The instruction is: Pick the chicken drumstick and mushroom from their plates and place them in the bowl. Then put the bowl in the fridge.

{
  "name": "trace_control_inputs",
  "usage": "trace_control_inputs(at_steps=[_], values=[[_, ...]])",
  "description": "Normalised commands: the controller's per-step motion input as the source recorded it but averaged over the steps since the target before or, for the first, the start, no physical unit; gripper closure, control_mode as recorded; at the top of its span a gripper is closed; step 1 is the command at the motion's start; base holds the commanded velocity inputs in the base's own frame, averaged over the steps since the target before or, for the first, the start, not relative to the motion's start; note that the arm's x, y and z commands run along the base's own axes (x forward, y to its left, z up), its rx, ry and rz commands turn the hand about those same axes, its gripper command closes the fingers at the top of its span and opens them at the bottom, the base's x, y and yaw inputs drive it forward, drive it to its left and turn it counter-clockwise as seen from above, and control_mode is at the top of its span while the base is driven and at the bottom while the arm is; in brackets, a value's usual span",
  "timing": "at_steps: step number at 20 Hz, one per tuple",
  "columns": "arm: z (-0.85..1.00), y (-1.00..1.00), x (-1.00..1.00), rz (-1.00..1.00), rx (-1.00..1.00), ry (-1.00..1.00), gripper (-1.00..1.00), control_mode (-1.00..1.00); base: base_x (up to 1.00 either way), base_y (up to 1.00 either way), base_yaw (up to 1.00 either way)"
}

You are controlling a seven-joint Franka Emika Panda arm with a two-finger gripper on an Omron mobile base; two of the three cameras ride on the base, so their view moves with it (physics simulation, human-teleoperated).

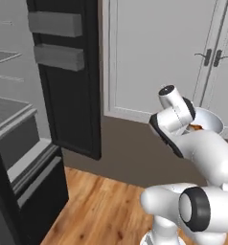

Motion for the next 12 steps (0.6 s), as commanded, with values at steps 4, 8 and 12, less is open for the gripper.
trace_control_inputs(at_steps=[4, 8, 12], values=[[0.0, 0.0, 0.0, 0.0, 0.0, 0.0, 1.0, 1.0, 0.32, -0.05, 0.81], [0.0, 0.0, 0.0, 0.0, 0.0, 0.0, 1.0, 1.0, 0.13, -0.11, 0.87], [0.0, 0.0, 0.0, 0.0, 0.0, 0.0, 1.0, 1.0, 0.14, -0.11, 0.87]])
